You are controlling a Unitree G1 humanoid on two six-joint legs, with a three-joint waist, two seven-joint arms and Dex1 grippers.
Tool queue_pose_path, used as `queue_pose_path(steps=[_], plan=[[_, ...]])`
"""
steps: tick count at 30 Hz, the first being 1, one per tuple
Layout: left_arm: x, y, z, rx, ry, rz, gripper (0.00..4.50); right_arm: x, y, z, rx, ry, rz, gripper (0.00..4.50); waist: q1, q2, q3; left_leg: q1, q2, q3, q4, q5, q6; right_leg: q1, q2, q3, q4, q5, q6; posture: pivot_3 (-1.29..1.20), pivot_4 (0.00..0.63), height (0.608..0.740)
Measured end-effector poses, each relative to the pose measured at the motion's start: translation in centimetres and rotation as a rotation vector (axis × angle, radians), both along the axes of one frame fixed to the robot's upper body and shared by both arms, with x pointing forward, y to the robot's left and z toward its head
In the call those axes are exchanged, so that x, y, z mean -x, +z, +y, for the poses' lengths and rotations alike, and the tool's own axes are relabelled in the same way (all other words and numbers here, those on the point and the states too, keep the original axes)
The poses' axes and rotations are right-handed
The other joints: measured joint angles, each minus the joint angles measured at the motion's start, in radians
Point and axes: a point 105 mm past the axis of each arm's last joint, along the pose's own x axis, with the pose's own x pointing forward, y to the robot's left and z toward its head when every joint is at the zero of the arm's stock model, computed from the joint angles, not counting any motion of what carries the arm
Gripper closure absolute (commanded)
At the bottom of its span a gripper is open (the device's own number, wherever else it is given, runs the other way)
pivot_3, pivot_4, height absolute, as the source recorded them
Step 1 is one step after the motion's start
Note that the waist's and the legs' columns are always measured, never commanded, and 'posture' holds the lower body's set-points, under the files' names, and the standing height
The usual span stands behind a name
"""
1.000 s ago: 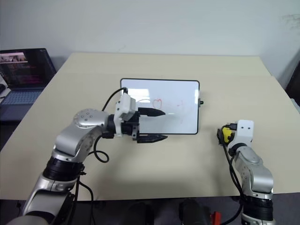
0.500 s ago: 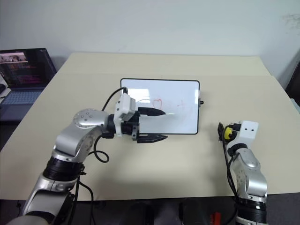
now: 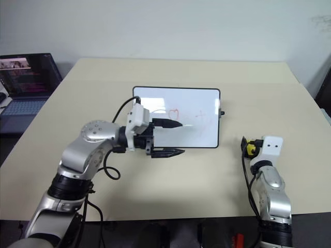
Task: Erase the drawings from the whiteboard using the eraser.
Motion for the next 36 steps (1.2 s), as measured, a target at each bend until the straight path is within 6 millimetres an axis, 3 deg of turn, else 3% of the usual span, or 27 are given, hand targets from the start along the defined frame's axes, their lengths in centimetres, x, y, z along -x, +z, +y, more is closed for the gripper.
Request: queue_pose_path(steps=[3, 6, 8, 13, 15, 19, 25, 29, 35, 36], plan=[[0.0, -0.1, 0.0, -0.001, 0.002, 0.001, 0.00, 0.2, 0.5, 0.4, -0.031, -0.002, 0.042, 0.11, 0.000, 0.000, 0.000, 0.000, 0.000, 0.000, 0.000, 0.000, 0.000, 0.000, 0.000, 0.000, 0.000, 0.000, 0.000, 0.00, 0.150, 0.740], [0.0, -0.1, 0.0, -0.002, 0.003, 0.000, 0.00, 0.5, 0.8, 1.8, -0.117, 0.044, 0.104, 0.74, 0.000, 0.000, 0.000, 0.000, 0.000, 0.000, 0.000, 0.000, 0.000, 0.000, 0.000, 0.000, 0.000, 0.000, 0.000, 0.00, 0.150, 0.740], [0.0, -0.1, 0.0, -0.003, 0.003, 0.000, 0.00, 0.7, 1.3, 2.4, -0.127, 0.080, 0.170, 1.42, 0.000, 0.000, 0.000, 0.000, 0.000, 0.000, 0.000, 0.000, 0.000, 0.000, 0.000, 0.000, 0.000, 0.000, 0.000, 0.00, 0.150, 0.740], [-0.1, -0.1, 0.0, -0.004, 0.005, 0.001, 0.00, 0.6, 3.5, 1.7, -0.057, 0.128, 0.257, 1.56, 0.001, 0.000, 0.000, -0.001, -0.001, -0.001, 0.000, 0.000, 0.000, 0.000, 0.000, -0.001, -0.001, 0.000, 0.000, 0.00, 0.150, 0.740], [-0.1, -0.1, -0.1, -0.002, 0.003, 0.001, 0.00, 0.6, 3.8, 1.5, -0.032, 0.148, 0.280, 2.01, 0.001, 0.000, 0.000, -0.001, -0.001, -0.001, 0.000, 0.000, 0.000, 0.000, 0.000, -0.001, -0.002, 0.000, 0.000, 0.00, 0.150, 0.740], [0.0, -0.1, -0.3, 0.007, -0.001, 0.002, 0.00, 0.3, 4.4, 1.3, 0.001, 0.177, 0.294, 3.38, -0.001, 0.000, 0.000, -0.001, -0.001, 0.000, -0.001, 0.000, 0.000, 0.000, 0.000, 0.000, -0.003, 0.000, 0.000, 0.00, 0.150, 0.740], [-0.1, -0.1, -0.3, 0.010, 0.011, 0.002, 0.00, -0.1, 4.2, 1.5, 0.023, 0.175, 0.269, 3.38, 0.000, 0.000, 0.000, -0.001, 0.000, -0.001, -0.001, 0.000, 0.000, 0.000, 0.000, -0.001, -0.003, 0.000, 0.000, 0.00, 0.150, 0.740], [-0.1, -0.2, -0.2, 0.007, 0.014, 0.002, 0.00, 0.5, 3.0, 2.8, -0.056, 0.201, 0.272, 2.48, -0.001, 0.000, 0.000, -0.002, 0.000, -0.001, -0.001, 0.000, 0.000, 0.000, 0.000, -0.001, -0.003, 0.000, 0.000, 0.00, 0.150, 0.740], [-0.1, -0.2, -0.2, 0.004, 0.012, 0.002, 0.00, 0.7, 3.8, 2.9, -0.038, 0.182, 0.233, 0.24, 0.000, 0.000, 0.000, -0.002, 0.000, -0.001, -0.001, 0.000, 0.000, 0.000, 0.000, -0.001, -0.003, 0.000, 0.000, 0.00, 0.150, 0.740], [-0.1, -0.2, -0.2, 0.004, 0.010, 0.003, 0.00, 0.7, 3.7, 2.8, -0.037, 0.179, 0.237, 0.03, 0.000, 0.000, 0.000, -0.002, 0.000, -0.001, -0.001, 0.000, 0.000, 0.000, 0.000, -0.001, -0.003, 0.000, 0.000, 0.00, 0.150, 0.740]])
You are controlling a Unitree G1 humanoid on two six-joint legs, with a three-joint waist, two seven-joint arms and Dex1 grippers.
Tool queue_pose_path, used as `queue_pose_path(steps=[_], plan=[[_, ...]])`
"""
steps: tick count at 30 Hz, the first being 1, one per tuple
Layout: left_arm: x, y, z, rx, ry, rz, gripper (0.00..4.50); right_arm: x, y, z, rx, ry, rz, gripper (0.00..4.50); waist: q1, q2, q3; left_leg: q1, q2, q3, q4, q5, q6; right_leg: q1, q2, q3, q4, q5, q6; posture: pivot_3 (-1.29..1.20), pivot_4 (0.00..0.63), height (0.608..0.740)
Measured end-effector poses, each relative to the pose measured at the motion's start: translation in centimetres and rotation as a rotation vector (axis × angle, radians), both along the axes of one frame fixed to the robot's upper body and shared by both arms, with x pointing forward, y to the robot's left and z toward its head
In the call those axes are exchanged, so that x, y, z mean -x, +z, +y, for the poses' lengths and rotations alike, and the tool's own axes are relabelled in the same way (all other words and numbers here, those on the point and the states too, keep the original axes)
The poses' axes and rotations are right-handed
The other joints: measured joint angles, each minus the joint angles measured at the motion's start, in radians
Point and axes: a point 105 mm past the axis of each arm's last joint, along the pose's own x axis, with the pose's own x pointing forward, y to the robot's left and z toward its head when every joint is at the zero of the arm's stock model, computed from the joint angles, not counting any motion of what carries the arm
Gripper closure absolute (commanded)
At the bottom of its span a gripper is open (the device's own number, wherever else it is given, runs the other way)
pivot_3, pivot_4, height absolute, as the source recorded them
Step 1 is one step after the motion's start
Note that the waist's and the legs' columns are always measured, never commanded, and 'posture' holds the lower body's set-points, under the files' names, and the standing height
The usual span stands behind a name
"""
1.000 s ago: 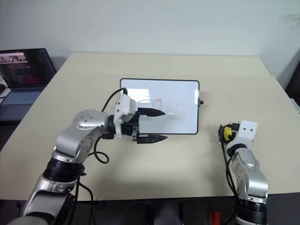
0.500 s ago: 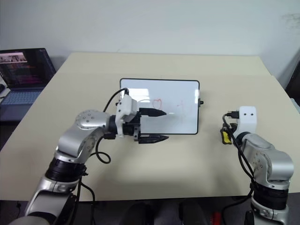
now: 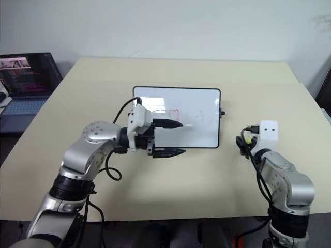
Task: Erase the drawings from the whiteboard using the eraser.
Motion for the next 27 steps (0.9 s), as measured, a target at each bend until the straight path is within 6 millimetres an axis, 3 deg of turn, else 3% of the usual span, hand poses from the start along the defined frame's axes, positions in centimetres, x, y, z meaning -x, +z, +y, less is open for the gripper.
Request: queue_pose_path(steps=[25, 27], plan=[[0.3, -0.3, -0.3, -0.015, -0.028, 0.010, 0.00, -0.8, -3.2, -2.4, 0.040, -0.047, 0.074, 0.03, 0.000, 0.000, 0.000, 0.000, 0.000, 0.000, 0.000, 0.000, 0.000, 0.000, 0.000, 0.000, 0.000, 0.000, 0.000, 0.00, 0.150, 0.740], [0.3, -0.3, -0.3, -0.015, -0.027, 0.009, 0.00, -0.9, -3.4, -2.5, 0.036, -0.052, 0.076, 0.40, 0.000, 0.000, 0.000, 0.000, 0.000, 0.000, 0.000, 0.000, 0.000, 0.000, 0.000, 0.000, 0.000, 0.000, 0.000, 0.00, 0.150, 0.740]])
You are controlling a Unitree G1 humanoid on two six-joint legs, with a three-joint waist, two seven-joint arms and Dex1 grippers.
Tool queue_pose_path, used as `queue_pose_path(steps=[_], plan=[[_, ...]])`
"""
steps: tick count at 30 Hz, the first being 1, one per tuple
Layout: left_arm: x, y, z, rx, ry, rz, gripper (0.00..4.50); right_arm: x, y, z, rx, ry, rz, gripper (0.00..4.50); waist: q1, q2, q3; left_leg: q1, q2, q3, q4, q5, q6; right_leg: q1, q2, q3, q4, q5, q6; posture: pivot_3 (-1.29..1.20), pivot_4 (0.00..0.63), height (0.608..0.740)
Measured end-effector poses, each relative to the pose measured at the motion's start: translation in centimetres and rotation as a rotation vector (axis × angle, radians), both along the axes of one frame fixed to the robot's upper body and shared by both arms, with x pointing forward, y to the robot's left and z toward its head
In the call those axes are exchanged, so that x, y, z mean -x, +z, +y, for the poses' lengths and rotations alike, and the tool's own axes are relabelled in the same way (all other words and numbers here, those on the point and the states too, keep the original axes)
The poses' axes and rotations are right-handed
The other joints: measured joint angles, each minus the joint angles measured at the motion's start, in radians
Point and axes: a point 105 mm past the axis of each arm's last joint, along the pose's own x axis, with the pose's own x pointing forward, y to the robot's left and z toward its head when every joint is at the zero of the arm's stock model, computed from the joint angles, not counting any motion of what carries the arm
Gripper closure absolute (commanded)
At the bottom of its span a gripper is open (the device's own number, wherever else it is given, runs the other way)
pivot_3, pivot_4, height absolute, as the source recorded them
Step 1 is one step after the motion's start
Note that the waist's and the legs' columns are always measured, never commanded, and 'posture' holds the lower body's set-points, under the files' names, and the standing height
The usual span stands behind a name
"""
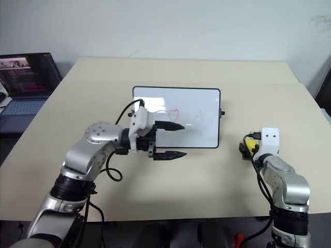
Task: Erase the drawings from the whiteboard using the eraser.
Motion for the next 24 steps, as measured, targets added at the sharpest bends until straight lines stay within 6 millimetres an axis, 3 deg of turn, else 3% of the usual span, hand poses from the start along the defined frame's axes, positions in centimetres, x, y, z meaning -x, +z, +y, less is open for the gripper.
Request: queue_pose_path(steps=[2, 8, 18, 24], plan=[[0.0, 0.0, 0.0, 0.000, 0.001, 0.000, 0.00, -0.1, -0.2, -0.1, -0.002, -0.005, 0.002, 0.92, 0.000, 0.000, 0.000, 0.000, 0.000, 0.000, 0.000, 0.000, 0.000, 0.000, 0.000, 0.000, 0.000, 0.000, 0.000, 0.00, 0.150, 0.740], [0.0, 0.0, 0.0, 0.000, 0.002, -0.001, 0.00, -0.4, 0.0, -0.5, -0.006, -0.018, -0.023, 3.09, 0.000, 0.000, 0.000, 0.000, 0.000, 0.000, 0.000, 0.000, 0.000, 0.000, 0.000, 0.000, 0.000, 0.000, 0.000, 0.00, 0.150, 0.740], [0.1, -0.9, 0.8, -0.003, 0.048, 0.040, 0.00, -0.4, 0.3, -0.2, 0.007, -0.012, -0.052, 3.16, -0.001, 0.000, 0.000, 0.000, 0.000, 0.000, 0.000, 0.000, 0.000, 0.000, 0.000, 0.000, 0.000, 0.000, 0.000, 0.00, 0.150, 0.740], [0.6, -2.0, 4.5, 0.050, 0.285, 0.144, 0.00, 1.1, 2.9, 3.5, 0.135, 0.150, -0.212, 3.16, -0.002, 0.000, 0.000, 0.000, 0.002, -0.001, -0.001, 0.000, 0.000, 0.000, -0.001, -0.001, -0.001, 0.000, 0.000, 0.00, 0.150, 0.740]])
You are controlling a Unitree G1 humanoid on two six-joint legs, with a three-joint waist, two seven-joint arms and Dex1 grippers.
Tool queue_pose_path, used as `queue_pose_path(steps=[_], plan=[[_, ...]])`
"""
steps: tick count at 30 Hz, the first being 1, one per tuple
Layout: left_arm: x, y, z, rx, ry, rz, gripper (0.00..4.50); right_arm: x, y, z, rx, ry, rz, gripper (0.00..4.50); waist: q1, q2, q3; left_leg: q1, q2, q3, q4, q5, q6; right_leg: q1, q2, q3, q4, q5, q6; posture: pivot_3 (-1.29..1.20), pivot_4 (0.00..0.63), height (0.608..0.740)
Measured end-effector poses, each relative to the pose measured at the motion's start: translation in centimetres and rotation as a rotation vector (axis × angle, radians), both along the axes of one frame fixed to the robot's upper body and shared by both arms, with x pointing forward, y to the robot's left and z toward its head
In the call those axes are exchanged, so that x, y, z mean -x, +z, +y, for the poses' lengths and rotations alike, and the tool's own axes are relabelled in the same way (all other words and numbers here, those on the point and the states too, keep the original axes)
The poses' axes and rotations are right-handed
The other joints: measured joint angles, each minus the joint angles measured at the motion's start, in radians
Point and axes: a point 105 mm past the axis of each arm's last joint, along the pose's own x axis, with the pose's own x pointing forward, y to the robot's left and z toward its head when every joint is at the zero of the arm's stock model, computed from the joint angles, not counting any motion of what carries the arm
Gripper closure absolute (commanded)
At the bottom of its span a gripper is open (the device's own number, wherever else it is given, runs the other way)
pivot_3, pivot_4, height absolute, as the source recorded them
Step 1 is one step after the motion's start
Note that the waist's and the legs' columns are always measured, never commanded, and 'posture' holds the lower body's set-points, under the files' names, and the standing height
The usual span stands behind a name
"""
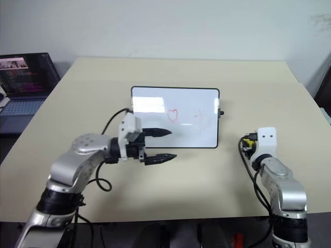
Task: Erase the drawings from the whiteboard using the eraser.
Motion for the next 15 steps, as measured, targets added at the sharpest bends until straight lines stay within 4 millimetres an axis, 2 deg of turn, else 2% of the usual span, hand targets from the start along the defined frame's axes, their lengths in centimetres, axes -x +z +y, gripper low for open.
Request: queue_pose_path(steps=[4, 8, 15], plan=[[-0.1, 0.1, 2.4, 0.032, 0.180, 0.014, 0.00, 0.8, 1.3, 2.8, 0.029, 0.102, -0.058, 3.16, 0.001, 0.000, 0.000, 0.000, -0.001, 0.000, 0.001, 0.000, 0.000, 0.001, -0.001, 0.000, 0.000, 0.000, 0.000, 0.00, 0.150, 0.740], [0.0, -0.1, 5.6, -0.015, 0.332, 0.033, 0.00, 1.0, 3.1, 8.0, 0.072, 0.305, -0.125, 3.16, -0.003, 0.000, 0.000, 0.002, 0.000, 0.000, 0.001, 0.000, 0.000, 0.001, -0.002, 0.000, 0.001, 0.000, 0.000, 0.00, 0.150, 0.740], [-1.1, 1.5, 9.0, -0.048, 0.488, -0.013, 0.00, 1.1, 5.1, 16.6, 0.219, 0.688, -0.214, 3.16, 0.002, -0.001, 0.000, 0.001, -0.001, -0.001, 0.001, 0.000, 0.000, 0.001, -0.002, -0.001, 0.000, 0.001, -0.001, 0.00, 0.150, 0.740]])
